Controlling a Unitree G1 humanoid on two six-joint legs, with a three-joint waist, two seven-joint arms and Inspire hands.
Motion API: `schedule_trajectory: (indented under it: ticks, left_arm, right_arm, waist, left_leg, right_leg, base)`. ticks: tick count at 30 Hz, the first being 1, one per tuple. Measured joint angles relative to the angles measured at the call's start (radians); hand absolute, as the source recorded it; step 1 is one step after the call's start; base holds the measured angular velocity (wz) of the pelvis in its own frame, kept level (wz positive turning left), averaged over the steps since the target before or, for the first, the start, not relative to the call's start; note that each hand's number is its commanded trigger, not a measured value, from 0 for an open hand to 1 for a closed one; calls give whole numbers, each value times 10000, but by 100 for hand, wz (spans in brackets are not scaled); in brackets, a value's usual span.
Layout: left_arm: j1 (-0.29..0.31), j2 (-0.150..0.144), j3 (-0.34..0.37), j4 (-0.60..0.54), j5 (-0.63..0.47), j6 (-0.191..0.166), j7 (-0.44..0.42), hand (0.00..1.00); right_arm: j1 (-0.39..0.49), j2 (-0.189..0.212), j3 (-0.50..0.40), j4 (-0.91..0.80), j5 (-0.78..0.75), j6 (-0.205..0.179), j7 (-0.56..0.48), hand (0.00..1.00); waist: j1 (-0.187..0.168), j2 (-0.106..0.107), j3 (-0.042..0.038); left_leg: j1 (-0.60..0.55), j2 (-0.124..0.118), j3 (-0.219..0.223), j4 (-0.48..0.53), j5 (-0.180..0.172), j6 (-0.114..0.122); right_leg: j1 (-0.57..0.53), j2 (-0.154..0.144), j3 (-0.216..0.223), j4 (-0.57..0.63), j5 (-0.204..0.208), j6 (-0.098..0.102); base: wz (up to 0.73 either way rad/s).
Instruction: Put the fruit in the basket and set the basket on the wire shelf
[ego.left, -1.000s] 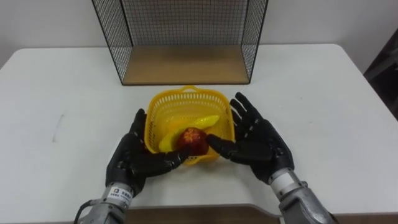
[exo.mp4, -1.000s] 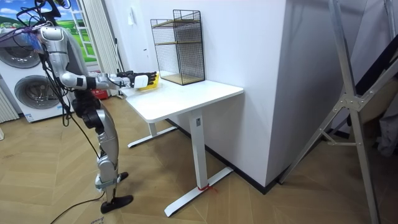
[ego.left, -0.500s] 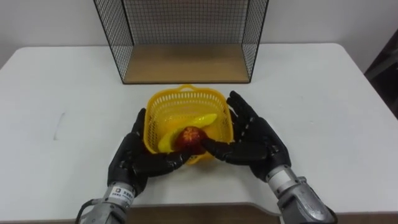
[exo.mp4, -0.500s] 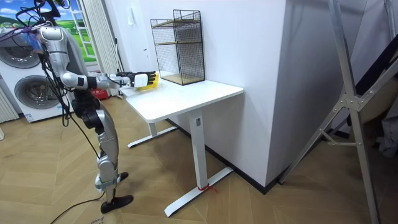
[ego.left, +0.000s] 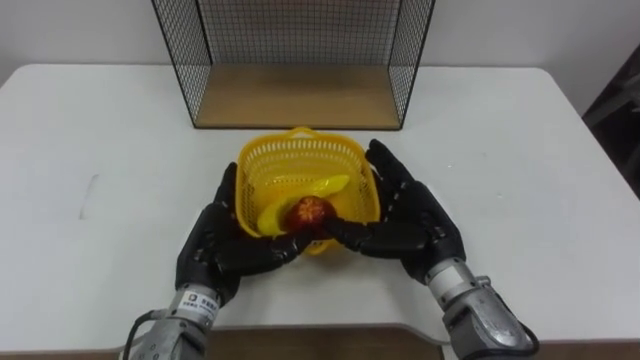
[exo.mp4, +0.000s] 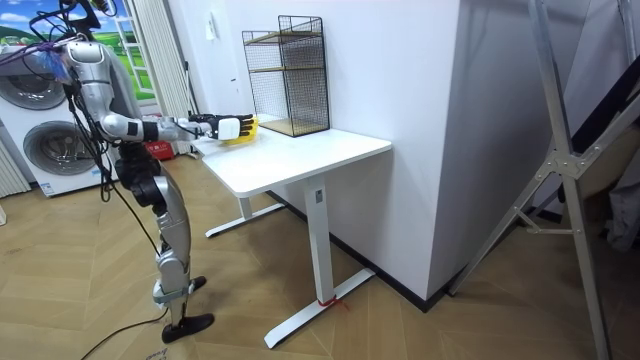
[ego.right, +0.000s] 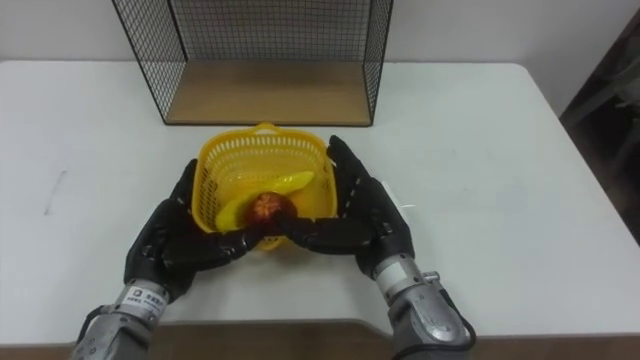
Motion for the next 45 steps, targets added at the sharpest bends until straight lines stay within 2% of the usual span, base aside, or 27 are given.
schedule_trajectory:
  ticks: [14,22,27,29,31,33,37,45]
  left_arm:
    - [-16,-2,-45,-558,-7,-88,2,0]
    - [-277,-3,-195,-687,-10,-614,104,0]
    - [-396,-2,-280,-1078,-23,-698,210,0]
    - [-466,-2,-306,-1351,-153,-832,210,0]
    - [-694,0,-341,-1361,-229,-1190,210,0]
    - [-745,1,-342,-1361,-243,-1299,210,0]
    - [-744,3,-346,-1361,-233,-1327,211,0]
    - [-744,24,-344,-1361,-227,-1329,212,0]
  right_arm:
    - [-26,26,-5,-24,317,-157,-227,0]
    - [-308,118,7,-26,804,-642,-327,0]
    - [-314,118,11,-186,851,-727,-557,0]
    - [-357,117,9,-289,883,-774,-681,0]
    - [-432,116,9,-540,875,-794,-825,0]
    - [-537,116,11,-615,878,-907,-841,0]
    - [-746,115,11,-616,850,-1068,-853,0]
    - [-742,118,15,-616,741,-1068,-857,0]
  waist:
    - [-23,30,-17]
    - [-55,78,-19]
    - [-84,94,-22]
    - [-96,102,-26]
    - [-115,128,-29]
    - [-168,156,-34]
    - [-266,226,-29]
    - [-234,217,-35]
  left_leg:
    - [97,3,1,11,0,0]
    - [94,5,20,-5,0,0]
    - [78,6,31,-6,0,0]
    - [85,5,34,-6,0,0]
    - [94,5,34,-6,0,0]
    - [124,5,35,-10,0,0]
    - [246,3,50,-87,1,-2]
    - [313,4,63,-80,2,-3]
  right_leg:
    - [78,0,6,-2,0,0]
    - [54,2,16,-10,2,-2]
    - [33,2,16,-13,1,-2]
    - [41,1,18,-13,1,-2]
    - [52,1,18,-15,1,-2]
    - [78,1,19,-17,1,-2]
    - [150,4,21,-20,1,-1]
    - [201,5,25,-13,0,-1]
  base:
    - [0]
    - [0]
    - [0]
    - [0]
    - [0]
    - [0]
    - [0]
    - [0]
